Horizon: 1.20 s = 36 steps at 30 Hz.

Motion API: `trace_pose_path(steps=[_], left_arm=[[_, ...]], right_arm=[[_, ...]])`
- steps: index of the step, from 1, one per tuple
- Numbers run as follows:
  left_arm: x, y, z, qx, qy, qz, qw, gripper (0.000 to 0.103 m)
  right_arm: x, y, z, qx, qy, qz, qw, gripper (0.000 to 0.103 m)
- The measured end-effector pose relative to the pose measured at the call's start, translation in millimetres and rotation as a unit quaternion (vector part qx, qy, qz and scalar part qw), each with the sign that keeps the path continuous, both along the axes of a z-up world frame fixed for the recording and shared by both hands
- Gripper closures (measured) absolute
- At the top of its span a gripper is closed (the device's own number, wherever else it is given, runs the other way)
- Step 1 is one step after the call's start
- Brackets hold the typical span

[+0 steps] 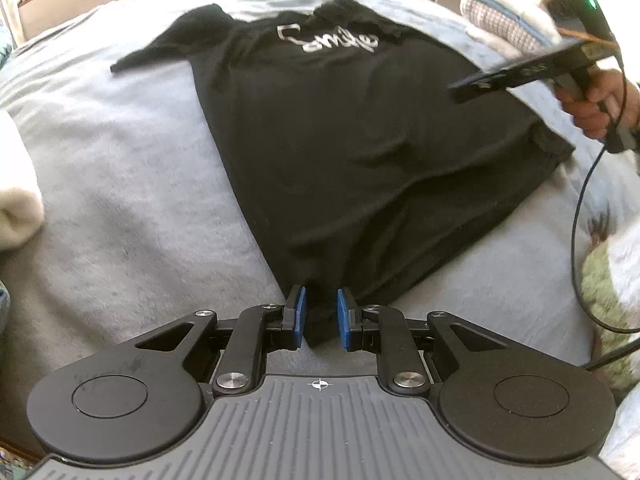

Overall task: Fold clothes
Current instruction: 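Move both grippers away from the folded shirt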

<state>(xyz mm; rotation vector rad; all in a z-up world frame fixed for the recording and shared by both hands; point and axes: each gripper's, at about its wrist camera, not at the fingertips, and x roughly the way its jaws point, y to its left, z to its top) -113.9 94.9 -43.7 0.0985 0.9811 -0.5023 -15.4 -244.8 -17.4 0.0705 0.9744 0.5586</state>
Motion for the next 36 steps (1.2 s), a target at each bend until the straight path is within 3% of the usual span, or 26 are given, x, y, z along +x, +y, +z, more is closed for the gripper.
trace_pose_path(steps=[5,12,16,19,21,24,27,31,36], left_arm=[[20,-17,2,-0.058,0.005,-0.018,0.9981,0.086],[27,-102,-13,-0.061,0.018,-0.140,0.9880,0.086],[27,-138,-24,-0.053,0.018,-0.186,0.9811,0.086],[25,-153,-28,-0.045,0.015,-0.197,0.9793,0.086],[24,-159,-31,-0.036,0.013,-0.199,0.9792,0.086],[23,-165,-33,-0.027,0.009,-0.197,0.9801,0.086],[26,-165,-34,-0.029,0.012,-0.191,0.9810,0.086],[25,-163,-34,-0.029,0.012,-0.189,0.9815,0.086],[23,-164,-34,-0.027,0.007,-0.187,0.9819,0.086]], right_arm=[[-23,-75,13,-0.018,0.021,-0.115,0.993,0.089],[-60,-138,11,-0.004,0.050,-0.226,0.973,0.082],[-75,-138,5,0.000,0.064,-0.211,0.975,0.082],[-85,-124,3,-0.045,0.049,-0.166,0.984,0.082],[-89,-122,1,-0.085,0.039,-0.178,0.980,0.082],[-91,-151,8,-0.062,0.061,-0.250,0.964,0.082],[-98,-163,9,-0.058,0.073,-0.265,0.960,0.081],[-102,-150,12,-0.090,0.070,-0.239,0.964,0.072],[-101,-125,6,-0.162,0.048,-0.192,0.967,0.072]])
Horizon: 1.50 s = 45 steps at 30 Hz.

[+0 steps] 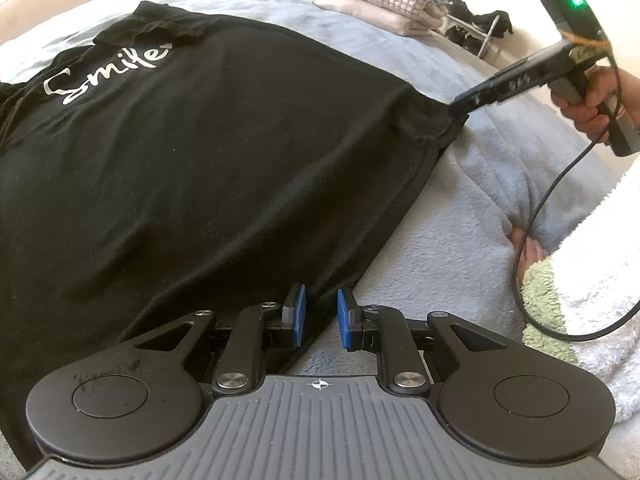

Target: Fold clothes

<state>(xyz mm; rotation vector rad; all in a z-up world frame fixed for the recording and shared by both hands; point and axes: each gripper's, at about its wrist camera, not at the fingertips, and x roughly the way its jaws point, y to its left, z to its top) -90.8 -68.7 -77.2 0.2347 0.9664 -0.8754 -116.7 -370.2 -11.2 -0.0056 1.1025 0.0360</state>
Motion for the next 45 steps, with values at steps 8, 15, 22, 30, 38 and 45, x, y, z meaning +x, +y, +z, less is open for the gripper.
trace_pose_path(steps=[8,15,22,30,38,45], left_arm=[[-2,1,-1,-0.001,-0.003,0.005,1.0000,0.086],[-2,2,-1,-0.001,-0.005,0.003,1.0000,0.086],[-4,2,0,-0.005,-0.011,0.007,0.9999,0.086],[-14,-7,18,-0.031,-0.075,-0.011,0.9967,0.087],[-10,-29,-6,-0.035,-0.054,-0.024,0.9976,0.087],[-3,-25,-14,-0.055,-0.020,-0.006,0.9983,0.087]], right_arm=[[-4,-6,-10,-0.005,-0.002,-0.029,1.000,0.099],[-6,-14,-17,-0.009,0.010,-0.059,0.998,0.096],[-1,-18,11,-0.012,-0.036,-0.105,0.994,0.089],[43,20,15,0.062,-0.028,-0.040,0.997,0.088],[79,50,17,0.092,0.019,-0.010,0.996,0.088],[107,52,-22,0.056,0.063,-0.007,0.996,0.088]])
